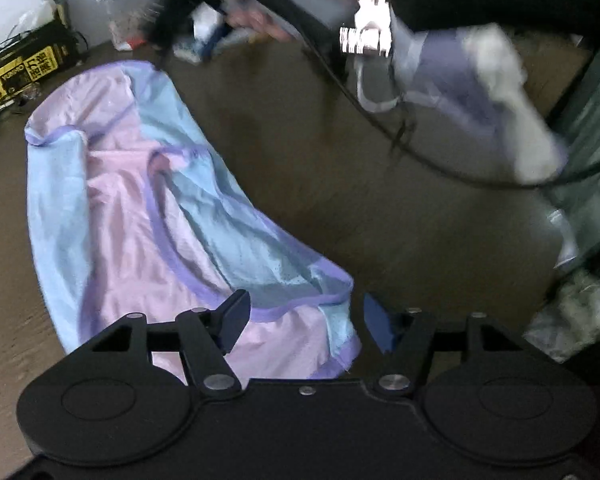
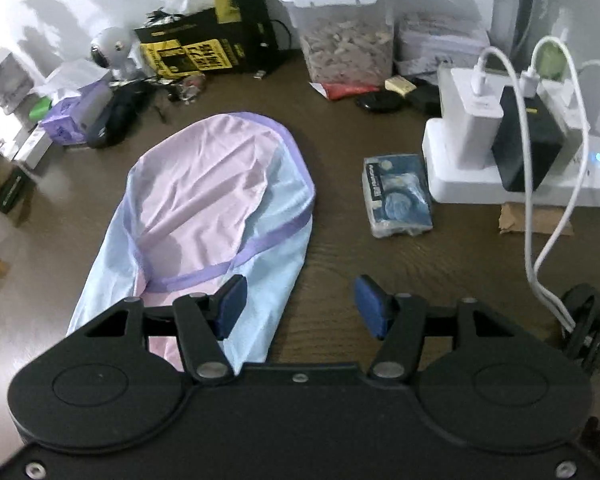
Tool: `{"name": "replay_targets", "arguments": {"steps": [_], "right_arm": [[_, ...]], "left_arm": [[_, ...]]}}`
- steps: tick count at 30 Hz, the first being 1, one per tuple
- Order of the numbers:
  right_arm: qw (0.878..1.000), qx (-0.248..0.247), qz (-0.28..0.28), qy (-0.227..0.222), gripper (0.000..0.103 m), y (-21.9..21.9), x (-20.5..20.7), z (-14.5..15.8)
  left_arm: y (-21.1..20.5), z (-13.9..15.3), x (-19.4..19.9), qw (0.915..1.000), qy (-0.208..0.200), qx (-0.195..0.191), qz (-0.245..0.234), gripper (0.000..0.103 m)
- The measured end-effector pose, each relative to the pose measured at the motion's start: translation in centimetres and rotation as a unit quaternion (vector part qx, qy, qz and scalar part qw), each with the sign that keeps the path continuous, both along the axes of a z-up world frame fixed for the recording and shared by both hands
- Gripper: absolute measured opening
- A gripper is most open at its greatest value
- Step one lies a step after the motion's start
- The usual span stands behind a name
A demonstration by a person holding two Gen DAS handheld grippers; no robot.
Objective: Fold clothes
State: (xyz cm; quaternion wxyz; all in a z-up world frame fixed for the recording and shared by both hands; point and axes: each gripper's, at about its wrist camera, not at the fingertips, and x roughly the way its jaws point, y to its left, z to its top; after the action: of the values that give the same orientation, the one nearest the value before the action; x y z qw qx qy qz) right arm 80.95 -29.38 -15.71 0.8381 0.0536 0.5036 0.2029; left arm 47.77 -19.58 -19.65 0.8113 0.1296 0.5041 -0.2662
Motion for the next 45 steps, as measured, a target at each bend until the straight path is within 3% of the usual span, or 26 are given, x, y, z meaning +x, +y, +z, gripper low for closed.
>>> {"name": "replay_targets", "arguments": {"steps": [1, 3, 5, 10, 13, 14, 16, 21, 22, 23, 25, 28, 30, 31, 32, 34, 36, 38, 39, 40, 45], "right_arm": [[1.000, 0.003, -0.001, 0.004, 0.065, 0.0, -0.1, -0.4], [1.000, 0.005, 0.002, 0.015, 0.065, 1.2, 0.6, -1.4], [1.000, -0.003, 0.009, 0.024, 0.065, 2.2, 1.1, -2.1], [0.999, 0.003, 0.032, 0.027, 0.065, 3.8, 1.1, -2.1], [0.996, -0.047, 0.076, 0.003, 0.063, 6.2, 0.4, -2.5], [0.995, -0.061, 0.081, -0.007, 0.037, 6.5, 0.2, -2.4], [0.993, -0.077, 0.085, -0.020, 0.000, 6.8, 0.1, -2.3], [0.997, -0.027, 0.064, -0.026, 0.001, 5.4, 0.3, -0.6], [0.998, -0.019, 0.058, -0.019, 0.011, 5.0, 0.7, -0.5], [0.999, -0.011, 0.051, -0.011, 0.035, 4.6, 1.2, -0.4], [0.999, 0.000, 0.036, 0.005, 0.062, 3.7, 2.1, -0.7], [0.999, 0.011, 0.012, 0.032, 0.062, 2.6, 3.7, -2.0], [0.999, 0.012, 0.014, 0.026, 0.061, 2.7, 4.0, -2.6], [1.000, 0.008, 0.015, 0.024, 0.059, 3.0, 4.0, -2.7], [1.000, 0.003, 0.016, 0.022, 0.056, 3.2, 4.1, -2.7], [1.000, -0.013, 0.023, 0.011, 0.045, 3.8, 4.1, -2.8], [0.999, -0.033, 0.033, 0.002, 0.037, 4.3, 4.1, -2.7], [0.999, -0.042, 0.034, -0.001, 0.027, 4.5, 4.0, -2.7], [0.998, -0.051, 0.035, -0.003, 0.024, 4.7, 4.0, -2.6], [0.998, -0.059, 0.035, -0.005, 0.016, 4.9, 4.0, -2.6], [0.996, -0.082, 0.031, -0.017, 0.004, 5.3, 3.9, -2.6]], "left_arm": [[-0.7, -0.7, 0.1, 0.9999, 0.003, 0.011, 0.000, 0.061], [-0.8, -1.2, 0.1, 0.9999, 0.004, 0.011, -0.006, 0.046], [-0.3, -1.1, 0.0, 0.9999, -0.002, 0.008, 0.007, 0.016], [0.2, -1.1, 0.1, 0.9997, -0.005, -0.007, 0.022, 0.009], [0.3, -0.6, 0.1, 0.9993, -0.015, -0.014, 0.030, 0.006], [0.4, -0.3, 0.1, 0.9990, -0.018, -0.021, 0.036, 0.005], [0.7, 0.1, -0.1, 0.9979, -0.028, -0.034, 0.047, 0.005], [2.4, 0.9, -0.9, 0.9942, -0.038, -0.063, 0.078, 0.005], [2.5, 0.9, -1.0, 0.9938, -0.038, -0.066, 0.081, 0.005], [2.6, 0.9, -1.1, 0.9934, -0.039, -0.069, 0.083, 0.005], [2.8, 0.9, -1.2, 0.9926, -0.042, -0.074, 0.087, 0.005], [2.8, 1.1, -1.5, 0.9940, -0.041, -0.069, 0.074, 0.005], [2.1, 1.0, -1.6, 0.9955, -0.046, -0.055, 0.061, 0.009], [1.7, 1.0, -1.6, 0.9961, -0.051, -0.046, 0.054, 0.018], [1.3, 1.0, -1.7, 0.9964, -0.058, -0.037, 0.049, 0.038], [0.7, 0.8, -1.7, 0.9965, -0.068, -0.026, 0.041, 0.056], [0.2, 0.4, -1.5, 0.9971, -0.066, -0.020, 0.031, 0.056], [-0.1, -0.2, -1.2, 0.9982, -0.052, -0.018, 0.025, 0.051], [-0.2, -0.5, -1.1, 0.9986, -0.045, -0.017, 0.022, 0.040], [-0.3, -0.8, -0.9, 0.9990, -0.038, -0.015, 0.019, 0.011], [1.3, -0.8, -0.7, 0.9964, -0.026, -0.064, 0.050, 0.004]]}}
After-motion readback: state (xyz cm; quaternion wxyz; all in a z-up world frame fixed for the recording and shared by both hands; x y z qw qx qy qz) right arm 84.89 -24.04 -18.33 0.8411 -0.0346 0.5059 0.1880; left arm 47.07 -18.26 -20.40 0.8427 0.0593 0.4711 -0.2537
